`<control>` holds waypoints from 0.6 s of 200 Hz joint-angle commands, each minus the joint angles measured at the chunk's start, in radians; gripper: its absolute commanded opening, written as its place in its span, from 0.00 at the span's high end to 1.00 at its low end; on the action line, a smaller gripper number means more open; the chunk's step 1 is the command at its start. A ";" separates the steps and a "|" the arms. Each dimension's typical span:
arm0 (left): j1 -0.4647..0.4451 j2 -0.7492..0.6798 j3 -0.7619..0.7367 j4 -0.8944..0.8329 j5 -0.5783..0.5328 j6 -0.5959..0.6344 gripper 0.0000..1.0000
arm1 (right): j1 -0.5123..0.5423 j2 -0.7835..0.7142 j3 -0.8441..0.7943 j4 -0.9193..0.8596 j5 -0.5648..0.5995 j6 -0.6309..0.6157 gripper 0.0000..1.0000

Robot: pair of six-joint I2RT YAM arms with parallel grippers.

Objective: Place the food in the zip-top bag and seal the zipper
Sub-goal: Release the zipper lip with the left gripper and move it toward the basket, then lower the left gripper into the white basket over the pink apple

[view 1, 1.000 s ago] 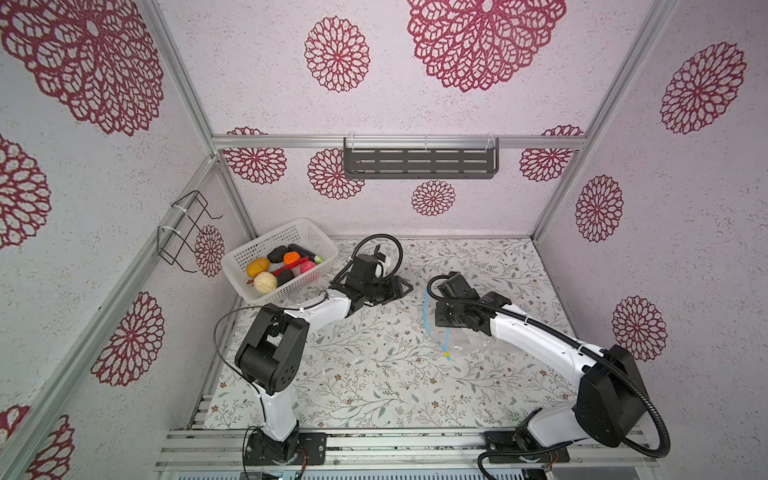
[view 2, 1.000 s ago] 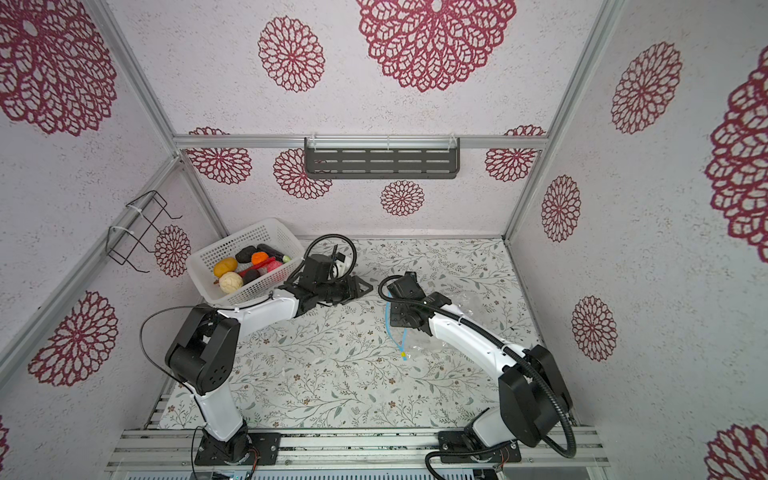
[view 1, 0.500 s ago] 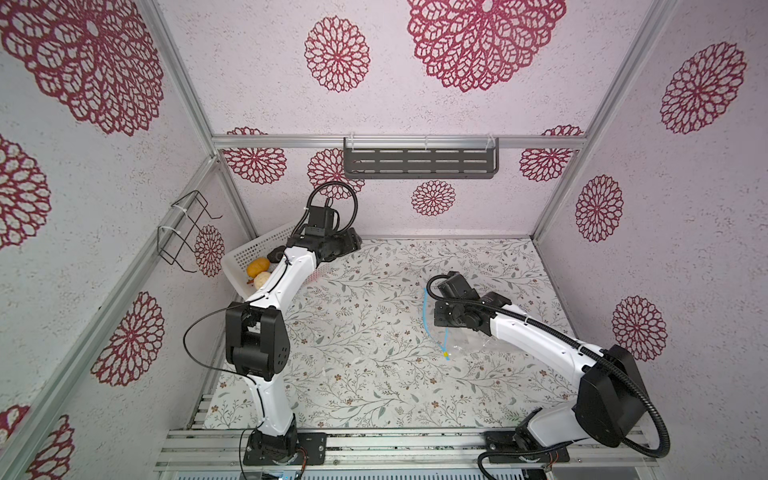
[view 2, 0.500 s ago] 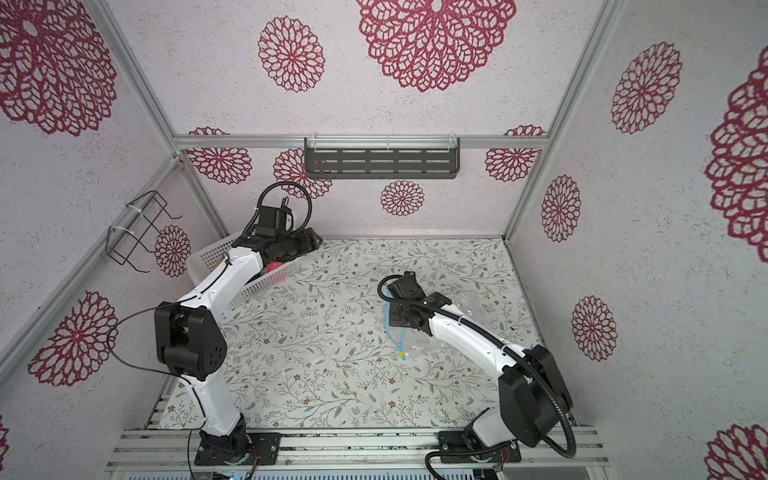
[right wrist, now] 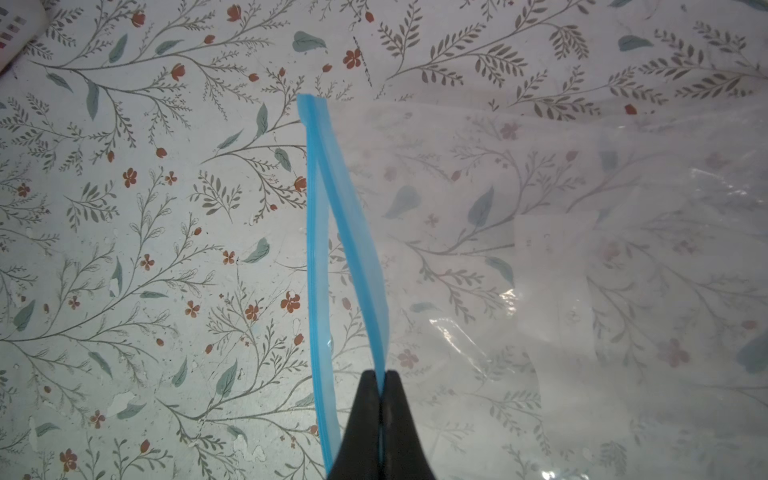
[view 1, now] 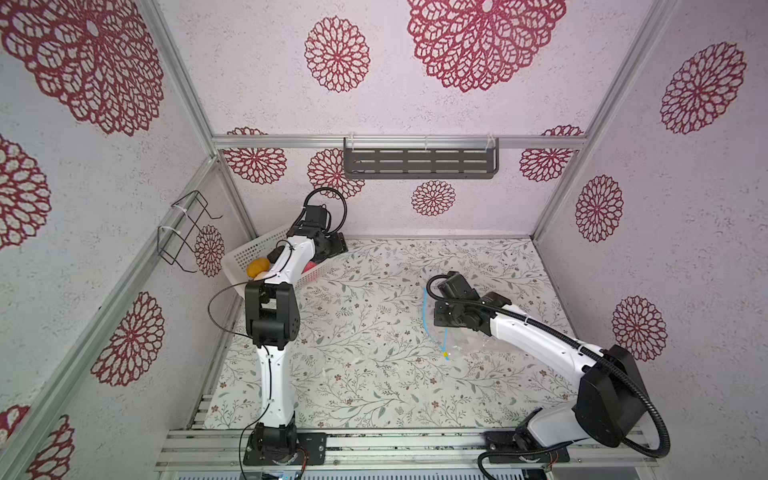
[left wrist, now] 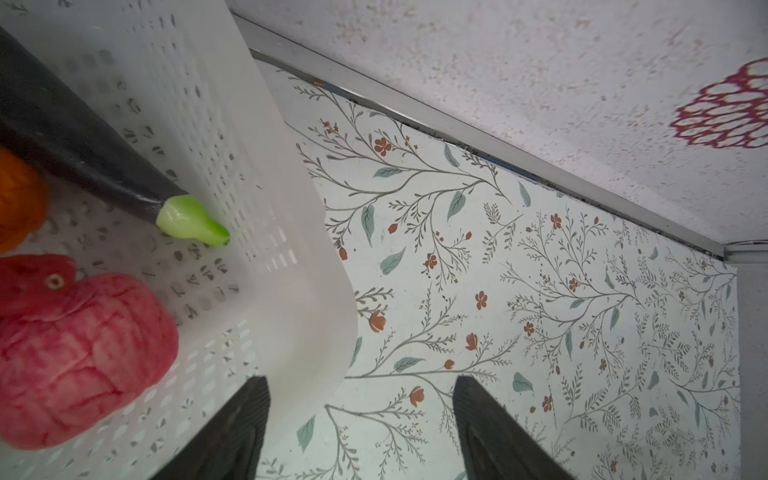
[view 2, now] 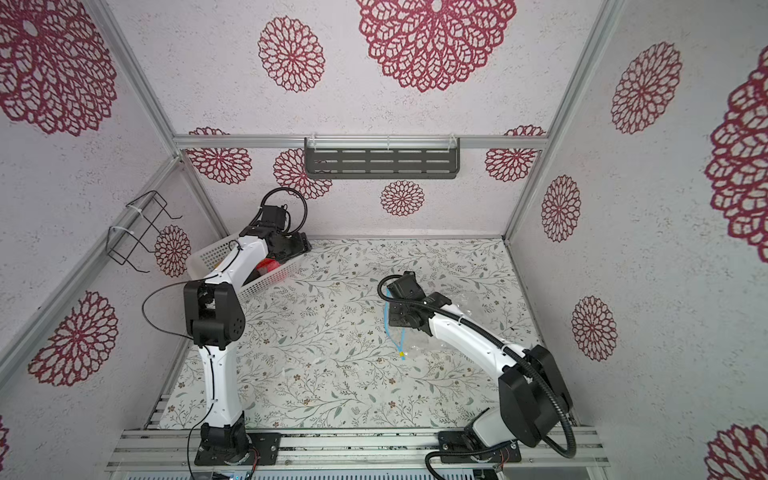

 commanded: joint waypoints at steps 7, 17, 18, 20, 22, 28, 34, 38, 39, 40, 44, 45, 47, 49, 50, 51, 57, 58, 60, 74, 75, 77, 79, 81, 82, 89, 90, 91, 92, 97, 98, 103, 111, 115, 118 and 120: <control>0.009 0.064 0.061 -0.031 0.017 0.062 0.26 | -0.005 -0.030 0.021 0.006 -0.009 0.004 1.00; 0.012 0.085 0.082 -0.035 0.022 0.070 0.26 | -0.005 -0.029 0.021 0.006 -0.011 0.006 1.00; 0.013 0.087 0.084 -0.036 0.023 0.071 0.26 | -0.004 -0.029 0.021 0.007 -0.011 0.006 1.00; 0.013 0.092 0.090 -0.038 0.024 0.072 0.26 | -0.005 -0.030 0.021 0.006 -0.012 0.006 1.00; 0.014 0.097 0.094 -0.039 0.027 0.073 0.26 | -0.005 -0.030 0.021 0.007 -0.012 0.007 1.00; 0.015 0.112 0.110 -0.044 0.032 0.073 0.26 | -0.004 -0.028 0.021 0.007 -0.013 0.007 1.00; 0.015 0.125 0.125 -0.051 0.044 0.076 0.26 | -0.004 -0.028 0.021 0.007 -0.014 0.007 1.00; 0.015 0.134 0.134 -0.053 0.051 0.075 0.26 | -0.004 -0.027 0.021 0.006 -0.014 0.008 1.00; 0.014 0.136 0.136 -0.054 0.052 0.075 0.26 | -0.004 -0.027 0.021 0.006 -0.014 0.007 1.00; 0.014 0.138 0.137 -0.055 0.054 0.075 0.26 | -0.004 -0.027 0.021 0.006 -0.014 0.008 1.00; 0.014 0.144 0.143 -0.059 0.062 0.074 0.26 | -0.004 -0.028 0.021 0.006 -0.014 0.008 1.00; 0.014 0.146 0.145 -0.059 0.063 0.074 0.26 | -0.004 -0.027 0.021 0.006 -0.014 0.009 1.00; 0.013 0.147 0.146 -0.060 0.068 0.072 0.27 | -0.004 -0.028 0.021 0.006 -0.014 0.009 1.00; 0.013 0.148 0.146 -0.060 0.072 0.070 0.27 | -0.004 -0.028 0.021 0.005 -0.014 0.010 1.00; 0.013 0.148 0.148 -0.060 0.075 0.070 0.27 | -0.004 -0.028 0.021 0.005 -0.013 0.009 1.00; 0.013 0.149 0.147 -0.060 0.078 0.069 0.27 | -0.004 -0.028 0.021 0.006 -0.013 0.009 1.00; 0.010 0.149 0.145 -0.057 0.093 0.063 0.28 | -0.004 -0.028 0.019 0.006 -0.012 0.010 1.00; 0.010 0.149 0.143 -0.057 0.094 0.062 0.28 | -0.004 -0.028 0.020 0.006 -0.012 0.010 1.00; 0.008 0.147 0.142 -0.054 0.098 0.061 0.28 | -0.004 -0.028 0.020 0.006 -0.013 0.010 1.00; -0.005 0.131 0.112 -0.037 0.113 0.054 0.29 | -0.004 -0.027 0.020 0.007 -0.012 0.012 1.00; -0.006 0.129 0.107 -0.036 0.114 0.055 0.29 | -0.004 -0.027 0.019 0.008 -0.013 0.012 1.00; -0.009 0.126 0.102 -0.033 0.118 0.055 0.30 | -0.004 -0.025 0.019 0.009 -0.013 0.012 1.00; -0.012 0.123 0.097 -0.031 0.119 0.054 0.30 | -0.004 -0.025 0.020 0.008 -0.014 0.012 1.00; -0.014 0.121 0.092 -0.030 0.120 0.054 0.31 | -0.002 -0.024 0.020 0.010 -0.014 0.012 1.00; -0.014 0.119 0.090 -0.029 0.121 0.053 0.31 | -0.003 -0.024 0.020 0.010 -0.014 0.011 1.00; -0.024 0.109 0.075 -0.028 0.123 0.052 0.34 | -0.004 -0.022 0.021 0.010 -0.015 0.012 1.00; -0.025 0.108 0.073 -0.028 0.123 0.052 0.35 | -0.004 -0.022 0.021 0.010 -0.015 0.011 1.00; -0.027 0.108 0.070 -0.028 0.124 0.052 0.35 | -0.004 -0.022 0.021 0.010 -0.015 0.011 1.00; -0.028 0.107 0.067 -0.027 0.124 0.052 0.35 | -0.004 -0.022 0.021 0.010 -0.016 0.012 1.00; -0.035 0.097 0.055 -0.024 0.126 0.053 0.37 | -0.004 -0.020 0.022 0.011 -0.017 0.011 1.00; -0.037 0.095 0.052 -0.023 0.126 0.053 0.37 | -0.004 -0.019 0.022 0.012 -0.017 0.011 1.00; -0.045 0.088 0.037 -0.018 0.125 0.054 0.38 | -0.004 -0.017 0.022 0.013 -0.019 0.012 1.00; -0.055 0.076 0.016 -0.014 0.125 0.055 0.39 | -0.004 -0.013 0.024 0.015 -0.021 0.011 1.00; -0.060 0.068 0.007 -0.011 0.125 0.053 0.40 | -0.004 -0.011 0.025 0.016 -0.021 0.011 1.00; -0.063 0.065 -0.002 -0.010 0.125 0.052 0.41 | -0.004 -0.009 0.026 0.016 -0.023 0.011 1.00; -0.066 0.061 -0.007 -0.009 0.125 0.052 0.41 | -0.004 -0.009 0.027 0.018 -0.023 0.010 1.00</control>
